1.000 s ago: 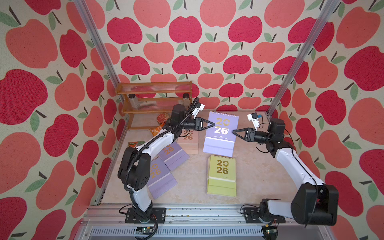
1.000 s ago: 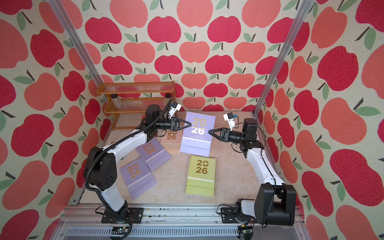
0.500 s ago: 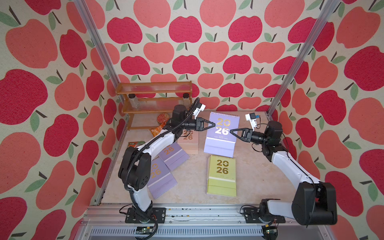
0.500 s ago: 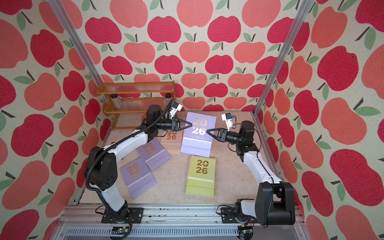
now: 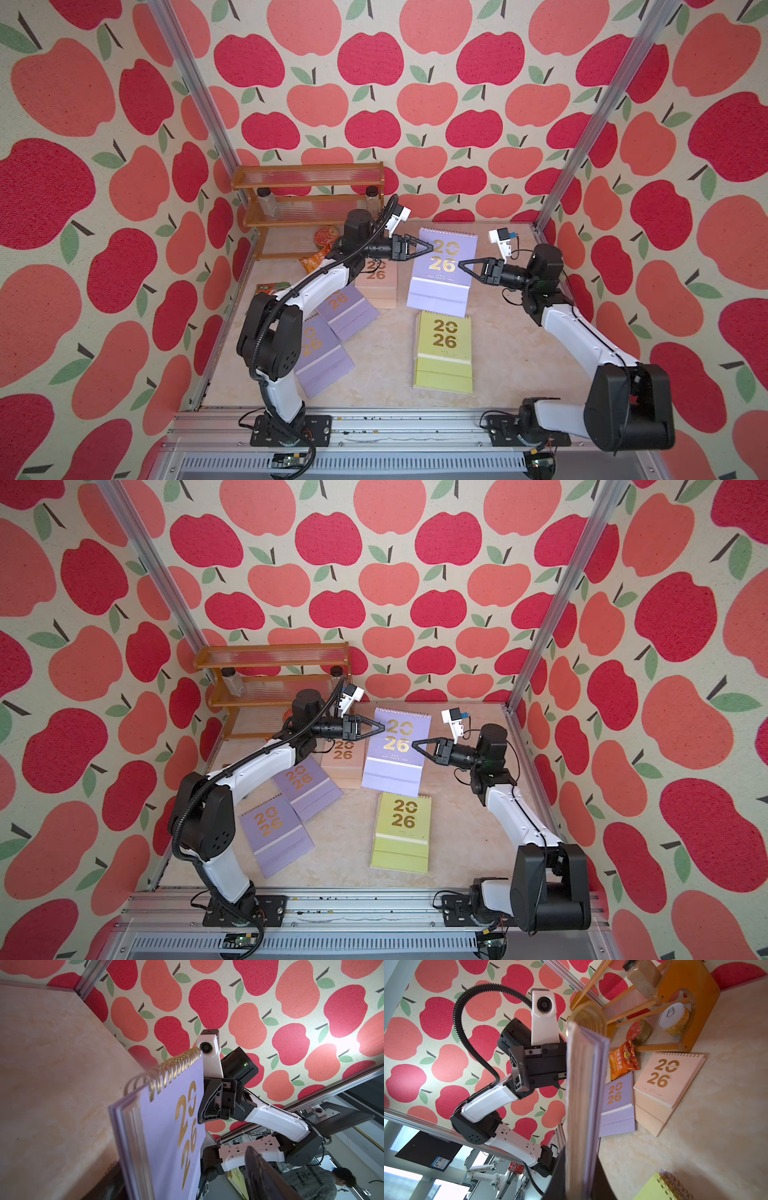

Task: Stack the calendars
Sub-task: Place the calendar at the calendar.

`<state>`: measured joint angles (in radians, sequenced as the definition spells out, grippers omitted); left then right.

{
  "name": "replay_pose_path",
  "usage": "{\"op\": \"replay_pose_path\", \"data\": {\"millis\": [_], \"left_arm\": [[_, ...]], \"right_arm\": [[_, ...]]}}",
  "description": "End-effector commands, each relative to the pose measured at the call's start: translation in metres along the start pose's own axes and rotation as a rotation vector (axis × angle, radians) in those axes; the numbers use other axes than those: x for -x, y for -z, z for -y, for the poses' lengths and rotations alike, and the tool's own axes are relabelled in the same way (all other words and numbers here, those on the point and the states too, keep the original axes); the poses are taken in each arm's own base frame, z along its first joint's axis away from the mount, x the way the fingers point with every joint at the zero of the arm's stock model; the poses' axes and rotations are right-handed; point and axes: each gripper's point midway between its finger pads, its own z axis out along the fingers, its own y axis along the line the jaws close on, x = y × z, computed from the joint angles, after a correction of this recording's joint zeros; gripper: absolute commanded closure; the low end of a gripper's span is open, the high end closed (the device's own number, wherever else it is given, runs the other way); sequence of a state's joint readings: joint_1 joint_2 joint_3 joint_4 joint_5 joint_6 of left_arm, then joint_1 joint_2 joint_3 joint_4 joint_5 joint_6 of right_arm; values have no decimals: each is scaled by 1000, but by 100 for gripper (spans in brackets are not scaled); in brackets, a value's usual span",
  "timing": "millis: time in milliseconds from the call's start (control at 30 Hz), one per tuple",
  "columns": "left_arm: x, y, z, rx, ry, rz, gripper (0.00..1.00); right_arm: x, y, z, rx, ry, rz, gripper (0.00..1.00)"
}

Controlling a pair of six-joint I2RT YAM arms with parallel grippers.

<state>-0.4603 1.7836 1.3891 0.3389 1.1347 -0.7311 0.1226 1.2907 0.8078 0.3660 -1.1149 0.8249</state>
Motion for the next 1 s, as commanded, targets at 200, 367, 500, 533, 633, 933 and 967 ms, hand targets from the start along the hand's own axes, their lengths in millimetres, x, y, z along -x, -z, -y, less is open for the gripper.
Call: {"op": "replay_pose_path", "data": {"millis": [200, 367, 500, 533, 633, 933, 967], "left_arm": [[16, 48, 13, 77, -81, 64, 11], [18, 62, 7, 103, -69, 91, 10], [18, 62, 7, 99, -66, 94, 10], [18, 62, 7, 98, -64, 95, 10], [17, 62, 6, 98, -57, 94, 10], [14, 61, 3, 95, -45, 96, 9], [14, 61, 3, 95, -43, 96, 9]], "right_arm": [[-43, 34, 6, -126, -229, -90, 100], [-73, 41, 5, -153, -298, -124, 100], [-92, 43, 14, -167, -338, -141, 100], [-96, 44, 17, -173, -346, -142, 100], [-108, 44, 25, -184, -360, -154, 100], [-141, 39, 50, -209, -426, -196, 100], [-145, 38, 52, -211, -431, -202, 100]]}}
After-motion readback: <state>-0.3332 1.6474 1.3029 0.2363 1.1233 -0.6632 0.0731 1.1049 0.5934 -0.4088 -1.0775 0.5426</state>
